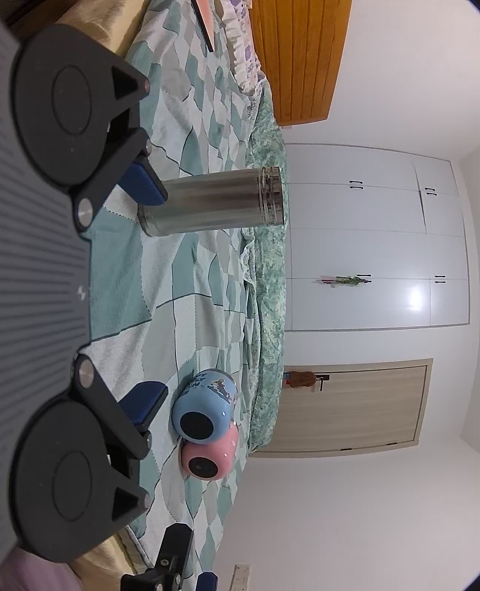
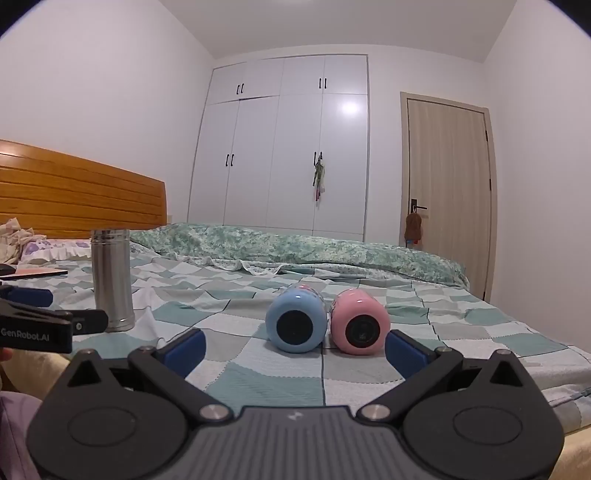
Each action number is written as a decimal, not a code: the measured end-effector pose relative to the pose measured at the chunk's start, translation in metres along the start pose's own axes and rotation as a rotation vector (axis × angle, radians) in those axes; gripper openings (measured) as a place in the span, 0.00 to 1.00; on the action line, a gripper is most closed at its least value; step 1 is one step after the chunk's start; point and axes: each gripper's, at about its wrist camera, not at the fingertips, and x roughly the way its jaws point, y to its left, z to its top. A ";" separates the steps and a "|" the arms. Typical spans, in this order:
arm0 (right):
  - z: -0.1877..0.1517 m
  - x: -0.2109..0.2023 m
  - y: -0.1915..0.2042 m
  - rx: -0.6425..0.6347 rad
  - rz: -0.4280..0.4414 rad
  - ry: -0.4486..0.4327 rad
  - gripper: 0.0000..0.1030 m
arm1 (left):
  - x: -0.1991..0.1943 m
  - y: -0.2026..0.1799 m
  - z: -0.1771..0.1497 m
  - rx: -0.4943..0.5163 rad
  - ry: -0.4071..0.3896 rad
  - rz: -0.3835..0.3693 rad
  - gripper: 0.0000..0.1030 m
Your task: Flip cup upright
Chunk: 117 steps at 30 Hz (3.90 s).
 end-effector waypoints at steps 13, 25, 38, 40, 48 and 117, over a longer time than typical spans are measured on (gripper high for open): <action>-0.001 0.000 0.000 -0.001 0.000 -0.001 1.00 | 0.000 -0.001 -0.003 0.008 -0.009 0.000 1.00; -0.001 -0.001 -0.002 0.009 -0.002 -0.005 1.00 | -0.002 0.000 -0.005 0.003 -0.017 0.000 1.00; -0.001 -0.001 -0.002 0.009 -0.002 -0.005 1.00 | -0.002 0.000 -0.006 0.004 -0.018 0.000 1.00; -0.001 -0.001 -0.002 0.009 -0.002 -0.004 1.00 | -0.002 0.000 -0.006 0.004 -0.018 0.000 1.00; -0.001 -0.001 -0.002 0.008 -0.002 -0.004 1.00 | -0.002 0.000 -0.006 0.004 -0.018 0.000 1.00; 0.071 0.317 0.005 -0.051 0.021 0.668 0.87 | 0.295 0.042 0.085 0.291 0.208 -0.473 1.00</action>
